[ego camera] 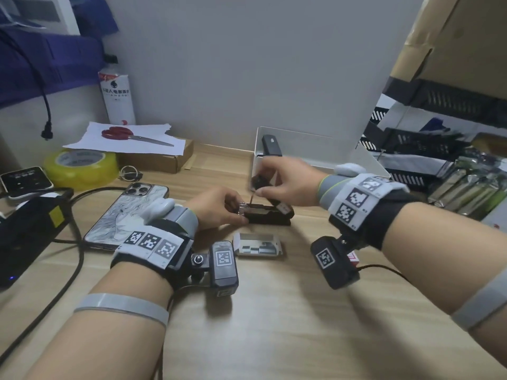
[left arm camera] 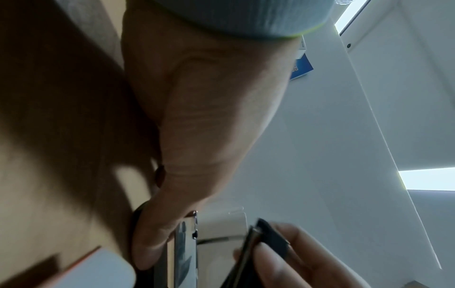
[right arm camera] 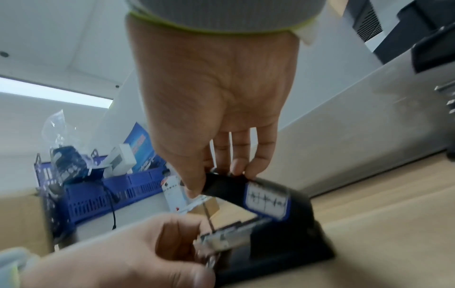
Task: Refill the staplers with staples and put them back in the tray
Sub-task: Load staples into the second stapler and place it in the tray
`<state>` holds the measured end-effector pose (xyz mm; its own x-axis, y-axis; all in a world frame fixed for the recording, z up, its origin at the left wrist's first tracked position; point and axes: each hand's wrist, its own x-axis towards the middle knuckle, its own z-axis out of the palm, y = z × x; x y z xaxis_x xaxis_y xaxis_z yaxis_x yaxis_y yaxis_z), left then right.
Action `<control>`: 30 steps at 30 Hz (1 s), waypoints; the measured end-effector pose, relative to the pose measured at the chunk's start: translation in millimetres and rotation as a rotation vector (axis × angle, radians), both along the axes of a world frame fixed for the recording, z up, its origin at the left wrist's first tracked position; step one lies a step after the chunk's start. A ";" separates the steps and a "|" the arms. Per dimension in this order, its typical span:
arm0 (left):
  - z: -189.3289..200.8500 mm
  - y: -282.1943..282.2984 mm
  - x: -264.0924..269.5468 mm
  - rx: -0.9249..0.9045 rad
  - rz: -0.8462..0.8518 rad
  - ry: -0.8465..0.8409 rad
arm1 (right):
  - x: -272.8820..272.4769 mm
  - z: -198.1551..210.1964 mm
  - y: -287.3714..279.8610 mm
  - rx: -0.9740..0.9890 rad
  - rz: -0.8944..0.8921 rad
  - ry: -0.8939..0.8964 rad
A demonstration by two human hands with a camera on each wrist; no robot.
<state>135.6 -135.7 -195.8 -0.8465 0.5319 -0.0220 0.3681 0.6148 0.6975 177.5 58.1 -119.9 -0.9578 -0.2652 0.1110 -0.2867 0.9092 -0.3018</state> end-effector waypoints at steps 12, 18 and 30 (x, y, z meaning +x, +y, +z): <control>6.1 0.3 4.8 -0.031 0.006 -0.032 | 35.6 28.0 88.0 0.190 -0.252 -0.073; 7.0 1.3 7.0 -0.031 0.003 -0.039 | 42.6 -0.2 100.7 0.267 -0.308 -0.114; 7.0 0.1 9.2 -0.039 -0.001 -0.004 | 42.0 -14.5 84.0 0.494 -0.326 -0.087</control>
<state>144.8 -135.6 -188.8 -0.8458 0.5315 -0.0465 0.3658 0.6413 0.6745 219.4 142.1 -134.3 -0.9985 0.0439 -0.0329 0.0377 0.9849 0.1692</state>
